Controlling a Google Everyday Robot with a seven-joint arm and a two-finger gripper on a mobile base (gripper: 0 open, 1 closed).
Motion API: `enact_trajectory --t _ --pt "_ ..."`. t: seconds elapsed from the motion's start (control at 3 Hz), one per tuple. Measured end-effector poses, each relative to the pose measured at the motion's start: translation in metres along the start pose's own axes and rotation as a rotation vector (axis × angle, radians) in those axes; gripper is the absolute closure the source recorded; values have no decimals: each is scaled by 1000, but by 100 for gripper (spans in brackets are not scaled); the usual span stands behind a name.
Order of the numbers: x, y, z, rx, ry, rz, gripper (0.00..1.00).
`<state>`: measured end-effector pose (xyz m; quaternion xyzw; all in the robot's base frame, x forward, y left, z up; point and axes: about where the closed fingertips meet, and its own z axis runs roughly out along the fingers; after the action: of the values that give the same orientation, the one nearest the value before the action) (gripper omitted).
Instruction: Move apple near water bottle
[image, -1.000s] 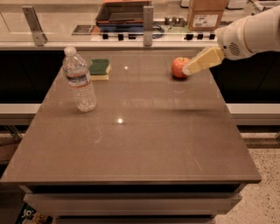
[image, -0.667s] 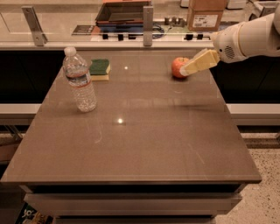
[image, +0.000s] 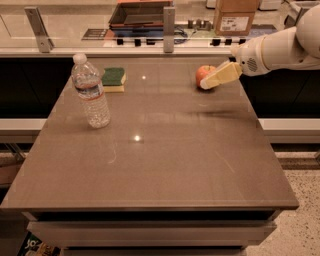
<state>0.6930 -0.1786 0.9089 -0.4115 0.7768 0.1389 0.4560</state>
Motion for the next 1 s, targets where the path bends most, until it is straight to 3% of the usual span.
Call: enact_trajectory --t 1.0 --pt "20 -21 53 -21 99 35 0"
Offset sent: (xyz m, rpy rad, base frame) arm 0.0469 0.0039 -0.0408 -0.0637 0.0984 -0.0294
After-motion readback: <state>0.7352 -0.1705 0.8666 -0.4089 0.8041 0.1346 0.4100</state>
